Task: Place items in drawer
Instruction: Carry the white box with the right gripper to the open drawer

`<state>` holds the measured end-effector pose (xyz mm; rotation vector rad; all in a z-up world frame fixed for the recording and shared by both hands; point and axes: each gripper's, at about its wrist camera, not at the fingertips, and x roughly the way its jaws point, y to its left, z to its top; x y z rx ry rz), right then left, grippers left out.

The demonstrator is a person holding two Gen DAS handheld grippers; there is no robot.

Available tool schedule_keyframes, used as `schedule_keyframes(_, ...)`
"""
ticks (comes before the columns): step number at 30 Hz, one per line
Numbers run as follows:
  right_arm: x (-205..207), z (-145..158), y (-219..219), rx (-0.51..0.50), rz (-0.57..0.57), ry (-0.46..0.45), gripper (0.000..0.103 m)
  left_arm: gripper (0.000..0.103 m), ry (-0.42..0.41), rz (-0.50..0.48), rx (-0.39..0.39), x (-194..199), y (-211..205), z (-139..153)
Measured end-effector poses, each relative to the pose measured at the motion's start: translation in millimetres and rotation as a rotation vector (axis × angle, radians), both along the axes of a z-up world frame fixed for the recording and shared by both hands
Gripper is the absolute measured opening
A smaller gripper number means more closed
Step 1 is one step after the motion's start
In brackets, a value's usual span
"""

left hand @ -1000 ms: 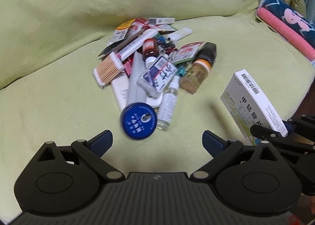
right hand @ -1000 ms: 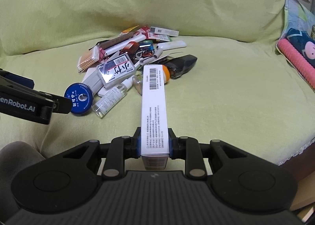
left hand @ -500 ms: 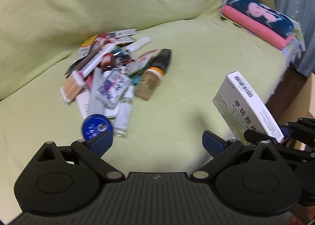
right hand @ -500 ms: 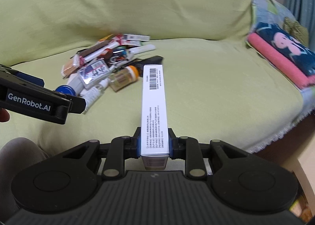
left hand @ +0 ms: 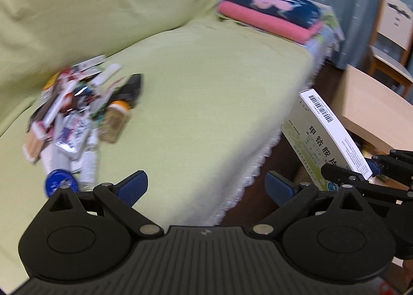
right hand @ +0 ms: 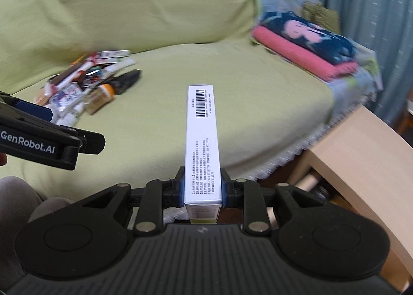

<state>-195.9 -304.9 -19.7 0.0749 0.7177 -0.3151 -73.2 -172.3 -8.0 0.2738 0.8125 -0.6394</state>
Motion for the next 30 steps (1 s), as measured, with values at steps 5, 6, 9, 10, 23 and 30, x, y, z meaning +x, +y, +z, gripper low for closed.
schedule_keyframes(5,-39,0,-14,-0.003,-0.124,0.005,0.022,0.098,0.009,-0.108,0.0,-21,-25,-2)
schedule_keyframes(6,-47,0,-16,-0.002,-0.148,0.006,0.022,0.098,0.011,-0.129,0.002,-25,-30,-3)
schedule_keyframes(9,-69,-2,-25,0.002,-0.221,0.01,0.022,0.098,0.017,-0.191,0.008,-38,-46,-5)
schedule_keyframes(10,-77,-3,-28,0.004,-0.244,0.011,0.022,0.098,0.019,-0.21,0.011,-42,-52,-6)
schedule_keyframes(23,-156,-31,-87,0.066,-0.482,0.066,0.022,0.098,0.005,-0.368,0.074,-81,-118,-15)
schedule_keyframes(30,-157,-53,-121,0.109,-0.493,0.146,0.022,0.098,-0.006,-0.41,0.118,-92,-145,-22)
